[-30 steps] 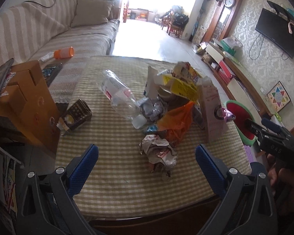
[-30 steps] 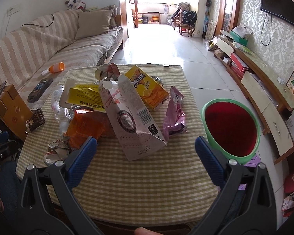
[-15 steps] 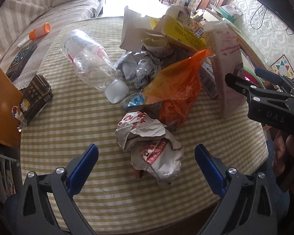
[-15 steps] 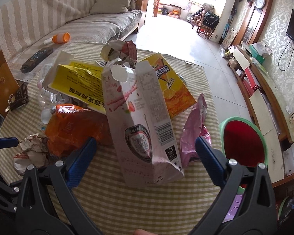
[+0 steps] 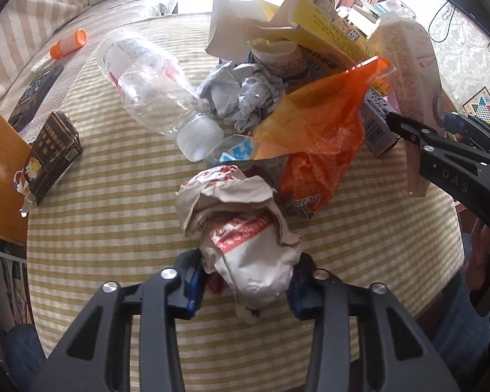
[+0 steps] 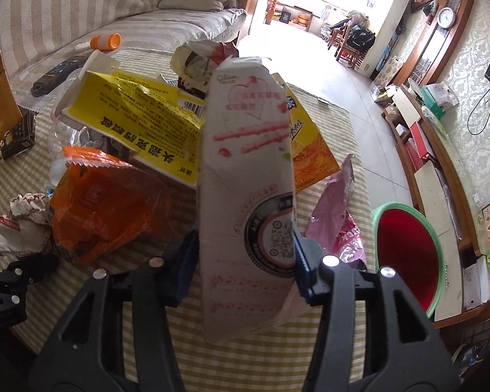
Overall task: Collect trash
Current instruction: 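Grasp the crumpled paper wad with the left tool while the right tool grasps the white milk carton, then carry both held items over the red bin and open both tools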
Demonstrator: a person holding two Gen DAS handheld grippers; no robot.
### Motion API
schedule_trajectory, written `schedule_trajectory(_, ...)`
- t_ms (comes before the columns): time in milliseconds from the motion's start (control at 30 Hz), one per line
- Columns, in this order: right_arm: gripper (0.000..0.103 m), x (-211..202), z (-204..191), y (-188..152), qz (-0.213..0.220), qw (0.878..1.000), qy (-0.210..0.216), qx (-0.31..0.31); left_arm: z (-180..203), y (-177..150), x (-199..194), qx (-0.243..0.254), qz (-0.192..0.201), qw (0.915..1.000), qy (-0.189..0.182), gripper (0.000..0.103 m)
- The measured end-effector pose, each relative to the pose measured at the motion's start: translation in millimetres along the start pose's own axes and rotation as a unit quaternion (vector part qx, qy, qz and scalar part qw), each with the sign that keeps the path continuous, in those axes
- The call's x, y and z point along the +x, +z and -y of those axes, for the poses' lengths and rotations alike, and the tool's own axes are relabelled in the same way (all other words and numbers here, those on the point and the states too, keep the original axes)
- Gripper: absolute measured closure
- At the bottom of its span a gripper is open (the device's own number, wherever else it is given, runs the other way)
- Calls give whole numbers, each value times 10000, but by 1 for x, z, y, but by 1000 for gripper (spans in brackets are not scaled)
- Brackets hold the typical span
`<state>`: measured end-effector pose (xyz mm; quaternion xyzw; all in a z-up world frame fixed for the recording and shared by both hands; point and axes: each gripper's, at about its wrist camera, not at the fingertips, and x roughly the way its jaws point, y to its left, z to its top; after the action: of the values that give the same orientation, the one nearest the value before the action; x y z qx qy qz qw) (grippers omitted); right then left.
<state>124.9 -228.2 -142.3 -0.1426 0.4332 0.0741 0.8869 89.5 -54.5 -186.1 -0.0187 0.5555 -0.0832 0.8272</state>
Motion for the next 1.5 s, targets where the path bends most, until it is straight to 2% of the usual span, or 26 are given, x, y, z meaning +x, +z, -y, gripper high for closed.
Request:
schedule_trajectory(133,55,-14,4,0,119,9999,55,85,-4,-2,-16,-114,112,9999,-26,73)
schedule_trajectory(567,55,-76,24,9,599,9965,346,478,-12,-5,-78,-350,794,9962,-25,73)
schedule_trajectory(700,55,-89,33,15,735,9951,356,562,-8,4,-93,-310,1015,9943,73,73)
schedule_trajectory(900,55,-99,61,19,794,9921,411,877,-1,36,-109,-206,1327,9908,172,73)
schedule_trajectory(1200,55,-101,120,5,805,9859,203,1454,60,87,-115,333,1612,9864,-8,73)
schedule_trajectory(1500,55,-92,209,-22,696,9718,-68,2252,163,139,-92,1044,1478,9806,-749,73)
